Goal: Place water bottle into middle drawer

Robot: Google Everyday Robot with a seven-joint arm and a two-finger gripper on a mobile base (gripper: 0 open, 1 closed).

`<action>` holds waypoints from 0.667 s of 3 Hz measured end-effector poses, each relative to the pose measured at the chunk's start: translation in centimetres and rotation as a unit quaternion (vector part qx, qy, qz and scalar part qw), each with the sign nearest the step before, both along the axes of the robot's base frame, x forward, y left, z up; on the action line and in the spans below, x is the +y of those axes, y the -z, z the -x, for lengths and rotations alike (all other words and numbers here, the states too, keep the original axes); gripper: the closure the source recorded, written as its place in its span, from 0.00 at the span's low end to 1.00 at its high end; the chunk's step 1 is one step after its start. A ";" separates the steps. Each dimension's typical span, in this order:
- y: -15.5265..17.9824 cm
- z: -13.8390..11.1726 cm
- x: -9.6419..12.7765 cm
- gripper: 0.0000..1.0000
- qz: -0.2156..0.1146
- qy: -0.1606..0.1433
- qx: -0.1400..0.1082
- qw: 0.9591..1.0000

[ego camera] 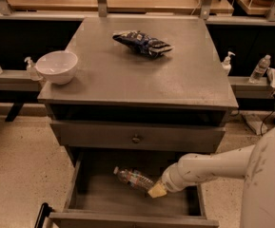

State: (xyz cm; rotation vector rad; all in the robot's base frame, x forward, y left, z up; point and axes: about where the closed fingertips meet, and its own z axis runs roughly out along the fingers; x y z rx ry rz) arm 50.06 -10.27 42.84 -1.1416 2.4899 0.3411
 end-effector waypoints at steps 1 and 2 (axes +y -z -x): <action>1.4 -0.4 0.2 0.59 -0.015 -0.013 0.016 1.000; 1.5 -0.5 0.2 0.28 -0.015 -0.015 0.018 1.000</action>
Offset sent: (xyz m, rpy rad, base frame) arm 0.0032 0.0018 -0.0120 0.0229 0.0248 0.0194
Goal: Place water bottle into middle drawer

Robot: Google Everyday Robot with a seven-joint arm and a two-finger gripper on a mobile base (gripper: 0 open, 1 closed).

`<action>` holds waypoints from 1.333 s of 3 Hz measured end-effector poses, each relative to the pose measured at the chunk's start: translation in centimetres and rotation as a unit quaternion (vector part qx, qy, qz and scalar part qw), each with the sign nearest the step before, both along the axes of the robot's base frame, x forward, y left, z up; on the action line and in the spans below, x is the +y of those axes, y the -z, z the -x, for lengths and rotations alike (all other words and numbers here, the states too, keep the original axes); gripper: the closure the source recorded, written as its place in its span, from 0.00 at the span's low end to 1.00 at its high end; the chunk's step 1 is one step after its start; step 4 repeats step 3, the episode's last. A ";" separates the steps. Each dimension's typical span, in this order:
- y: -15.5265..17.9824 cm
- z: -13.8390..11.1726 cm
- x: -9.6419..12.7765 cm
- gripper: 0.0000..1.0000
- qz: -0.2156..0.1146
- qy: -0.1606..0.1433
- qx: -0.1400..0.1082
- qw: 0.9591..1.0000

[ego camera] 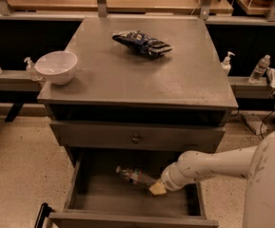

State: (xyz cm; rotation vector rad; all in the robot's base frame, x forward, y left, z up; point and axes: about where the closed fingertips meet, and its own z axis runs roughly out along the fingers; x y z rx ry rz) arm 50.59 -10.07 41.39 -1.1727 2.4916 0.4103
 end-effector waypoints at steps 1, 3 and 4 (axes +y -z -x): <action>0.1 0.0 0.1 0.05 0.000 -0.001 0.001 1.000; 0.1 0.1 0.1 0.00 -0.001 -0.001 0.002 1.000; 0.1 0.1 0.1 0.00 -0.001 -0.001 0.002 1.000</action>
Offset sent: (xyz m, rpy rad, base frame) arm -0.0004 0.0007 -0.0007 0.0007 0.0020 0.0017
